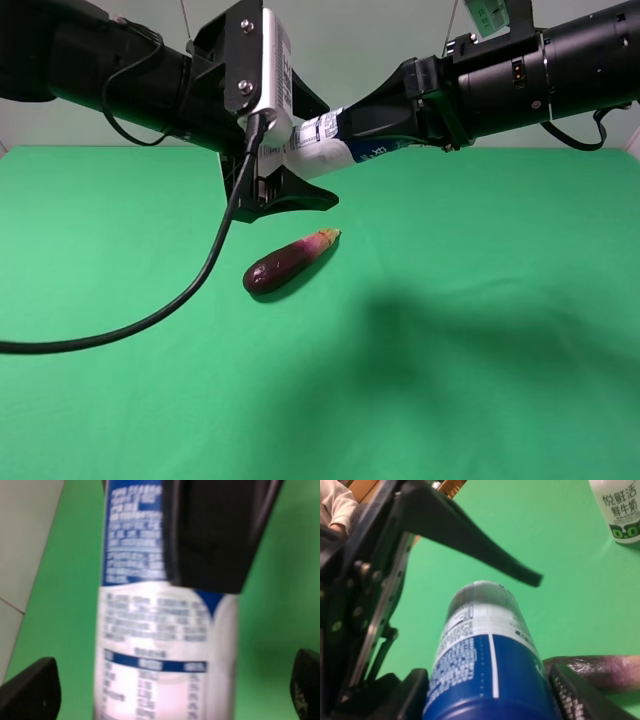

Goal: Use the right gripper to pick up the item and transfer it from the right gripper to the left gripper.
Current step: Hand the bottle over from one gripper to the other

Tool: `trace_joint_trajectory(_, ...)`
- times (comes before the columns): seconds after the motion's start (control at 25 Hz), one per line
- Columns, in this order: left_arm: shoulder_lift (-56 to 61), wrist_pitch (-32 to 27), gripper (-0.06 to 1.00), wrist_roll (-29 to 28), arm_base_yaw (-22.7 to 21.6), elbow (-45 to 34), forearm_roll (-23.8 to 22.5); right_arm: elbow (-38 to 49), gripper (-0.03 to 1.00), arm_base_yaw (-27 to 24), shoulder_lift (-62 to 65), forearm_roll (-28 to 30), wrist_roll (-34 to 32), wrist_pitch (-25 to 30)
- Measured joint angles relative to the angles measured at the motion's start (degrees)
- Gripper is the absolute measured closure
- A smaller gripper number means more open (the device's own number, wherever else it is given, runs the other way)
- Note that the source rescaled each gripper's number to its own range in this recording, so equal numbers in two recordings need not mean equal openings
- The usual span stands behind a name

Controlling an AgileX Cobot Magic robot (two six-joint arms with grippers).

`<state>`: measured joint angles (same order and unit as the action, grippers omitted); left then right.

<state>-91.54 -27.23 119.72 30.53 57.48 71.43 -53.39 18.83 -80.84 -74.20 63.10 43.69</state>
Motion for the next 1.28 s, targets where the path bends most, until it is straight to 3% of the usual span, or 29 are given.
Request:
trace_joint_trajectory(0.4,-3.4,0.4,-0.06,5.4,0.0,0.9,7.0,0.0,0.97,0.0,0.0,0.0,0.0,0.0)
trace_joint_trajectory(0.48,-3.5,0.4,0.0,6.0,0.0,0.9,7.4,0.0,0.97,0.0,0.0,0.1,0.0,0.0)
trace_joint_trajectory(0.56,-3.5,0.4,0.2,6.3,0.0,1.0,7.5,0.0,0.97,0.0,0.0,0.1,0.0,0.0)
trace_joint_trajectory(0.6,-3.5,0.5,0.39,6.4,0.0,1.0,7.6,0.0,0.97,0.0,0.0,0.1,0.0,0.0)
trace_joint_trajectory(0.68,-3.5,0.4,0.87,6.4,0.0,1.0,7.9,0.0,0.97,0.0,0.0,-0.2,0.0,-0.5)
trace_joint_trajectory(0.72,-3.5,0.4,0.93,6.8,0.1,1.0,7.6,-0.1,0.97,0.0,0.0,-0.1,0.1,-0.4)
trace_joint_trajectory(1.28,-3.5,0.4,0.92,8.2,0.1,1.0,7.3,-0.1,0.97,0.0,0.0,0.2,0.1,-0.3)
